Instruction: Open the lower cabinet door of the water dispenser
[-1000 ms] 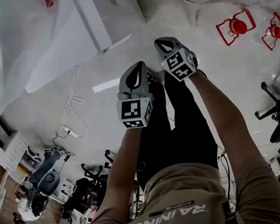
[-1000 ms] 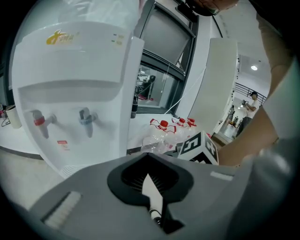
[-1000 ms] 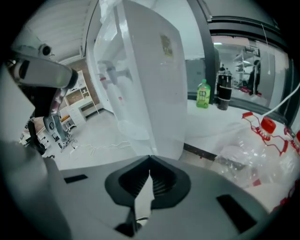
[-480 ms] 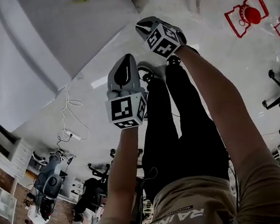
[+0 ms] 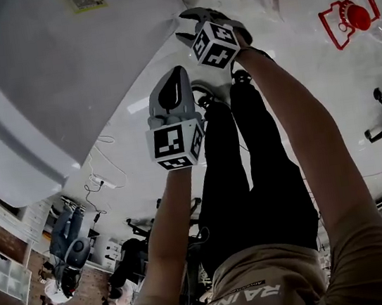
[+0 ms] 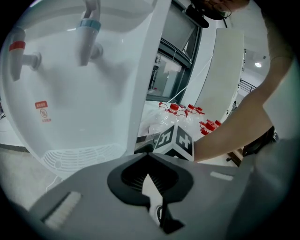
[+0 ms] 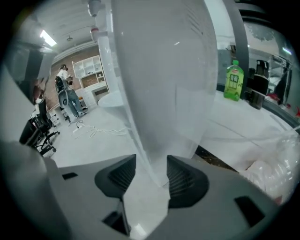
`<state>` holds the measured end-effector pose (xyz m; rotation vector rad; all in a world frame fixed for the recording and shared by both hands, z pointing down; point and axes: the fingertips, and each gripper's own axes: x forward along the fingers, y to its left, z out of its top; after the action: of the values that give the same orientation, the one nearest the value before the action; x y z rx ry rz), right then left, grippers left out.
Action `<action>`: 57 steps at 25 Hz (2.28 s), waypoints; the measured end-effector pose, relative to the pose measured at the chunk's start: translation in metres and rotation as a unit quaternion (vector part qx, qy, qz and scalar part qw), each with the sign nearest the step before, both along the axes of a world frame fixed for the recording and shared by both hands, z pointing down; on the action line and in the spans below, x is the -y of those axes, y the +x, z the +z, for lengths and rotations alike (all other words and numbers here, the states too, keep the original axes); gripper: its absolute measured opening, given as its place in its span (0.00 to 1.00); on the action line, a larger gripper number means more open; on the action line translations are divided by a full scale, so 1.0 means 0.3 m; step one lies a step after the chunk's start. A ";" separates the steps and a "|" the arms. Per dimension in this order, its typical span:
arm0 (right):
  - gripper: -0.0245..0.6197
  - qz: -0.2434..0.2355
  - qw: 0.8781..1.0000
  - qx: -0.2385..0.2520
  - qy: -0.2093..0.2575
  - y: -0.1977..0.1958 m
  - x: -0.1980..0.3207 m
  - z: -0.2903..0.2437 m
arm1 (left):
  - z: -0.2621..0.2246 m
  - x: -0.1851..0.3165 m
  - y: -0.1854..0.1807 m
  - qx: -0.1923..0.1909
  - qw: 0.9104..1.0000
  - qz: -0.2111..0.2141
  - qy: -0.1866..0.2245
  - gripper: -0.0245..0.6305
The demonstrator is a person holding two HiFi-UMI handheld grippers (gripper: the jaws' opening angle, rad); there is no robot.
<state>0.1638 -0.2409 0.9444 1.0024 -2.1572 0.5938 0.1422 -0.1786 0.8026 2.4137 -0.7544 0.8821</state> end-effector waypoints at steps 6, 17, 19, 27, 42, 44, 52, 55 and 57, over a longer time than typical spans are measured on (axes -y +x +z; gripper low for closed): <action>0.35 0.018 1.000 0.012 0.003 -0.020 0.044 0.006 | 0.006 0.005 -0.008 0.012 0.999 0.030 0.013 0.03; 0.35 0.064 0.997 0.013 -0.042 -0.031 0.035 0.004 | 0.028 0.004 -0.053 0.014 1.000 0.010 -0.001 0.03; 0.35 0.061 0.997 0.009 -0.048 -0.032 0.034 0.003 | 0.028 -0.003 -0.055 0.014 1.000 0.009 -0.004 0.03; 0.29 0.068 0.995 0.016 -0.074 -0.093 -0.124 0.005 | 0.037 -0.011 -0.062 0.017 1.000 -0.003 -0.017 0.03; 0.30 0.011 0.996 -0.040 -0.083 -0.151 -0.244 0.008 | -0.013 -0.032 -0.257 0.054 0.996 -0.074 -0.023 0.03; 0.30 -0.035 0.994 -0.085 -0.051 -0.141 -0.225 0.006 | -0.026 -0.049 -0.283 0.054 0.995 -0.085 -0.027 0.03; 0.30 -0.102 0.987 -0.103 -0.069 -0.197 -0.243 0.006 | -0.023 -0.144 -0.388 0.029 0.991 -0.124 -0.047 0.03; 0.30 -0.080 0.988 -0.098 -0.084 -0.248 -0.301 0.010 | -0.018 -0.177 -0.446 0.025 0.989 -0.134 -0.051 0.03; 0.30 -0.056 0.990 -0.097 -0.087 -0.270 -0.320 0.015 | -0.019 -0.176 -0.478 0.020 0.989 -0.141 -0.046 0.04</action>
<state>0.0828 -0.1450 0.9490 0.8057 -1.9391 0.5943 -0.0011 -0.1257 0.7968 2.1461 -1.0180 0.8323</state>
